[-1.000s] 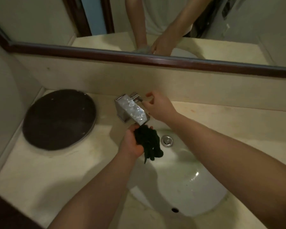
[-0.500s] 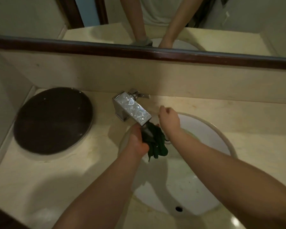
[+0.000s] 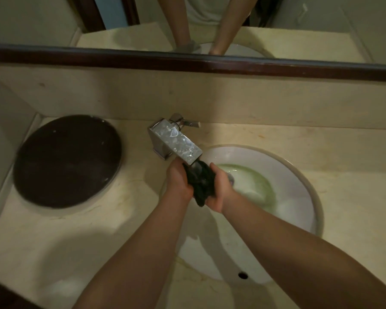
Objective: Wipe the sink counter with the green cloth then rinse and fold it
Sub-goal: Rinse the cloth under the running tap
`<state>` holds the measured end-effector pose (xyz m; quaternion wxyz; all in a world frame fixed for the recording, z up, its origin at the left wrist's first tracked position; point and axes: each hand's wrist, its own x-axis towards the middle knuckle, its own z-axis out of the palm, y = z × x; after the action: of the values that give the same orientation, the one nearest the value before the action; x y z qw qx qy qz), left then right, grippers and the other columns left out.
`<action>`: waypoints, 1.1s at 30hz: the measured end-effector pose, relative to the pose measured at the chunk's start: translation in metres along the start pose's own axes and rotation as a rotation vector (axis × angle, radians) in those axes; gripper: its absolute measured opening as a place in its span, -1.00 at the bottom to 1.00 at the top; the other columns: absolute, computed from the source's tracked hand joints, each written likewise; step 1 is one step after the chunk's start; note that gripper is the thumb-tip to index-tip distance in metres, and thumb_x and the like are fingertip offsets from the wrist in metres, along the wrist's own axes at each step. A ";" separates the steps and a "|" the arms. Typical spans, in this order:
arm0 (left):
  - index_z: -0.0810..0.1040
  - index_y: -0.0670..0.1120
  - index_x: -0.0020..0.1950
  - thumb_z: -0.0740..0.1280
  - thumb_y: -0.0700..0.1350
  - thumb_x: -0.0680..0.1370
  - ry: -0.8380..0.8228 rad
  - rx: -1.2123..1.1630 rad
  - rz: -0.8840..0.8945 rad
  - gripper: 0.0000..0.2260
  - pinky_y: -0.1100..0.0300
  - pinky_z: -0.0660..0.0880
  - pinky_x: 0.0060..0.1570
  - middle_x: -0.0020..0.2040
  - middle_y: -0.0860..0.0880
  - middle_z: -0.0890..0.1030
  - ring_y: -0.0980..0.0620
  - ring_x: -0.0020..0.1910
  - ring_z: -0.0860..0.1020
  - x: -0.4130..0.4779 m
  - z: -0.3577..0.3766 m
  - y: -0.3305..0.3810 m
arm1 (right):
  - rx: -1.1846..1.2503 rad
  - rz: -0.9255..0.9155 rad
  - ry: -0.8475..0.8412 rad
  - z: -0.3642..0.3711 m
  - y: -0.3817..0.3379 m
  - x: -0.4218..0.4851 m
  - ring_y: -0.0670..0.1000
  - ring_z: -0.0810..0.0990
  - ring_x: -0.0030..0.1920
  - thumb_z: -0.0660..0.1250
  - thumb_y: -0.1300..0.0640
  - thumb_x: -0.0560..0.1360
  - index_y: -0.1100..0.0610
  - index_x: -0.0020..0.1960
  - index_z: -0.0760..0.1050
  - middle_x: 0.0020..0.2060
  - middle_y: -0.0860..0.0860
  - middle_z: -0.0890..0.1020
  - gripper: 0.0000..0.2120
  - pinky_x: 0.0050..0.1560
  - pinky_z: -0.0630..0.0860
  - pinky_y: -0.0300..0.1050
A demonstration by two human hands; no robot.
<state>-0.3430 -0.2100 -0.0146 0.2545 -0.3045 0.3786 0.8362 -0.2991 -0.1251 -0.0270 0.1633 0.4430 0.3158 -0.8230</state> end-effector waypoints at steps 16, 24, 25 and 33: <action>0.54 -0.08 -0.01 0.16 0.00 0.59 0.017 -0.209 0.034 -0.78 0.03 0.49 0.00 -0.20 -0.10 0.59 -0.09 -0.15 0.56 0.002 0.006 0.000 | -0.021 0.014 0.028 0.010 -0.005 0.010 0.06 0.60 -0.02 0.16 -0.13 0.58 0.15 0.14 0.55 0.04 0.11 0.62 -0.60 0.09 0.51 -0.08; 0.45 -0.06 -0.33 0.22 -0.09 0.55 0.090 -0.161 0.067 -0.75 0.28 0.50 -0.44 -0.53 0.01 0.41 0.04 -0.57 0.45 -0.014 -0.001 0.005 | -0.025 0.066 0.160 0.025 -0.001 0.026 0.14 0.66 0.03 0.16 -0.22 0.52 0.08 0.11 0.57 0.04 0.11 0.68 -0.57 -0.03 0.57 -0.07; 0.41 -0.05 -0.37 0.24 -0.09 0.54 0.101 -0.134 0.060 -0.73 0.31 0.46 -0.46 -0.55 0.02 0.36 0.06 -0.59 0.39 -0.016 0.000 0.005 | -0.038 0.053 0.173 0.026 0.003 0.029 0.15 0.66 0.06 0.17 -0.21 0.50 0.09 0.17 0.56 0.04 0.10 0.66 -0.54 -0.03 0.57 -0.08; 0.36 -0.07 -0.52 0.36 -0.05 0.31 0.254 0.108 0.201 -0.73 0.09 0.32 -0.39 -0.58 -0.06 0.30 -0.04 -0.54 0.28 -0.019 0.001 -0.013 | -0.422 -0.195 0.475 0.029 0.000 0.037 0.17 0.61 0.03 -0.07 -0.26 0.59 0.23 0.16 0.55 0.07 0.13 0.66 -0.35 -0.07 0.47 -0.09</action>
<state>-0.3218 -0.2051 -0.0072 0.1358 -0.3543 0.4805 0.7907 -0.3378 -0.1439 -0.0454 0.0936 0.5466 0.5495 -0.6249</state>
